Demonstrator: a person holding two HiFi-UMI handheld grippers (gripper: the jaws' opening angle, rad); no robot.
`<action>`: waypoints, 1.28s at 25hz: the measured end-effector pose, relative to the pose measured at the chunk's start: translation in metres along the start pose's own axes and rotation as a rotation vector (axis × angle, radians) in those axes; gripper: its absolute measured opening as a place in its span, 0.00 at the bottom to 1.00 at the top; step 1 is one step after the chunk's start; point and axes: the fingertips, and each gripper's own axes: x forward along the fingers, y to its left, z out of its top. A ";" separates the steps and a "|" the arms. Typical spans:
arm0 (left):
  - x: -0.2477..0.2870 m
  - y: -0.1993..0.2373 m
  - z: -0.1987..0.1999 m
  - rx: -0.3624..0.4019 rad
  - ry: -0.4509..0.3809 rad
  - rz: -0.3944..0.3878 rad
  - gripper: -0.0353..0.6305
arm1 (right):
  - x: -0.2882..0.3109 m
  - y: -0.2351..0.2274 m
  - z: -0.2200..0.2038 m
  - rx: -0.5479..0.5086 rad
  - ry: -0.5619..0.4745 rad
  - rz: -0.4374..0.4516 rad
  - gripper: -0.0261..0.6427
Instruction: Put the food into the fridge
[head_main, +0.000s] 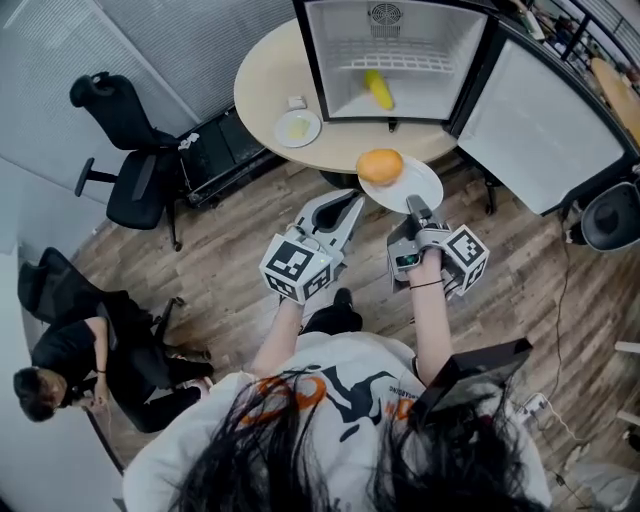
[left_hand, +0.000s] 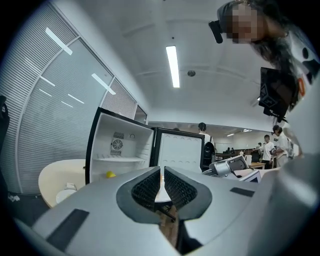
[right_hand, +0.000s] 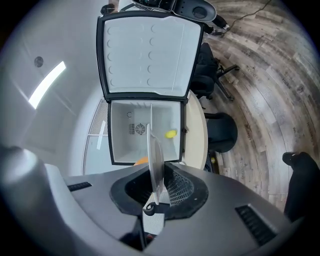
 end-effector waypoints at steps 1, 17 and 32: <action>0.003 0.008 0.001 -0.002 -0.001 -0.006 0.10 | 0.008 0.001 0.000 -0.002 -0.005 0.001 0.11; 0.039 0.084 0.001 -0.042 -0.013 -0.101 0.10 | 0.078 0.013 0.000 -0.009 -0.092 -0.017 0.11; 0.050 0.086 -0.007 -0.077 -0.001 -0.152 0.10 | 0.080 0.017 0.005 -0.023 -0.114 -0.042 0.11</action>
